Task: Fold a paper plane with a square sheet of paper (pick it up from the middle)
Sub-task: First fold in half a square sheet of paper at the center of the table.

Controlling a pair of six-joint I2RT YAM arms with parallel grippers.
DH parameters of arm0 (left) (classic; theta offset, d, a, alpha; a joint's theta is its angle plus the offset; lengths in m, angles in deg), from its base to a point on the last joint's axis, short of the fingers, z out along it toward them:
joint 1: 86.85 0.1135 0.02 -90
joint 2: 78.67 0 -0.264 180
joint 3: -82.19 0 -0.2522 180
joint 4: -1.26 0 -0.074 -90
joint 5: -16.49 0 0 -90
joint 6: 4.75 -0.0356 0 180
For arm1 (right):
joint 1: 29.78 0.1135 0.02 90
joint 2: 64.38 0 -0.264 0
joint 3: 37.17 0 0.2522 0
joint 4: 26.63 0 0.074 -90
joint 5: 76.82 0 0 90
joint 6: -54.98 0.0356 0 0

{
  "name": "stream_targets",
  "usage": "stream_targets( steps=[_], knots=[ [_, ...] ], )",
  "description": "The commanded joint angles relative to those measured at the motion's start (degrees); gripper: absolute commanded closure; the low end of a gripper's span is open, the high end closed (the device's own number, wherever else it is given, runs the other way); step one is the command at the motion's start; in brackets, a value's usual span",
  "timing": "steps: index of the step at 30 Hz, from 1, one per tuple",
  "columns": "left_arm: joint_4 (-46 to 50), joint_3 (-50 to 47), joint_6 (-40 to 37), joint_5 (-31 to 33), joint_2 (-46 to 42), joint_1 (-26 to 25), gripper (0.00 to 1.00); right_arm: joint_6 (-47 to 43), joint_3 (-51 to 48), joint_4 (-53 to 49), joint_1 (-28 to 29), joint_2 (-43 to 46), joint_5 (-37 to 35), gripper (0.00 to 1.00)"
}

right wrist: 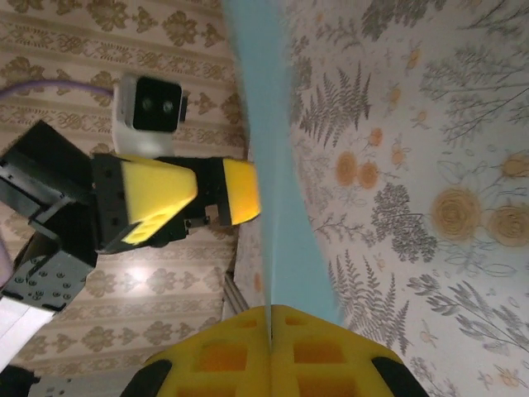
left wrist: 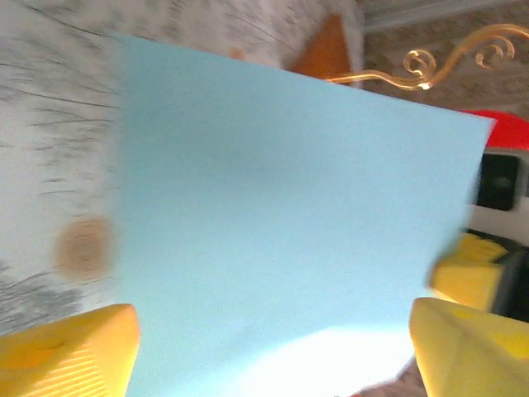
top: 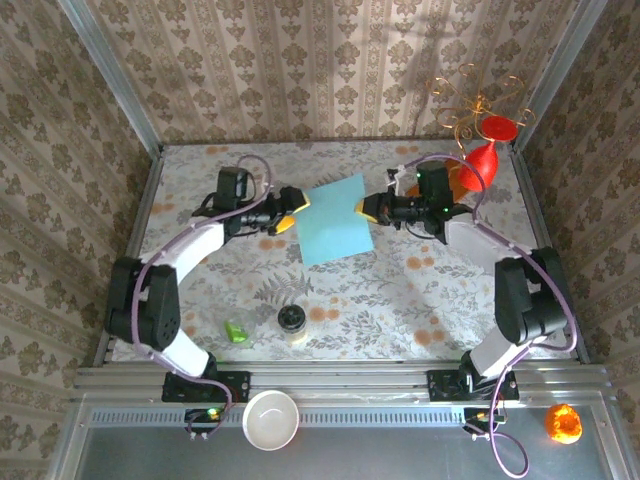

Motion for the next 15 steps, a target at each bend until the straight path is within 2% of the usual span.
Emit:
stream_targets(
  steps=[1,3,8,15],
  knots=[
    [5.21,-4.84,-2.20,10.33,-6.58,1.88,0.05,-7.94,4.69,-14.11,-0.39,4.89,-6.42,1.00],
    [6.15,-7.43,-2.36,12.80,-10.35,2.51,0.00,-10.70,7.08,-20.99,-0.27,6.31,-9.51,1.00],
    [6.89,-12.52,-1.72,15.86,-17.62,3.47,0.00,-13.69,12.04,-32.68,1.79,7.57,-16.87,0.99],
    [6.18,-13.30,-1.90,13.89,-17.14,3.68,0.00,-10.19,18.25,-34.52,9.64,-0.51,-25.24,1.00]
  ],
)
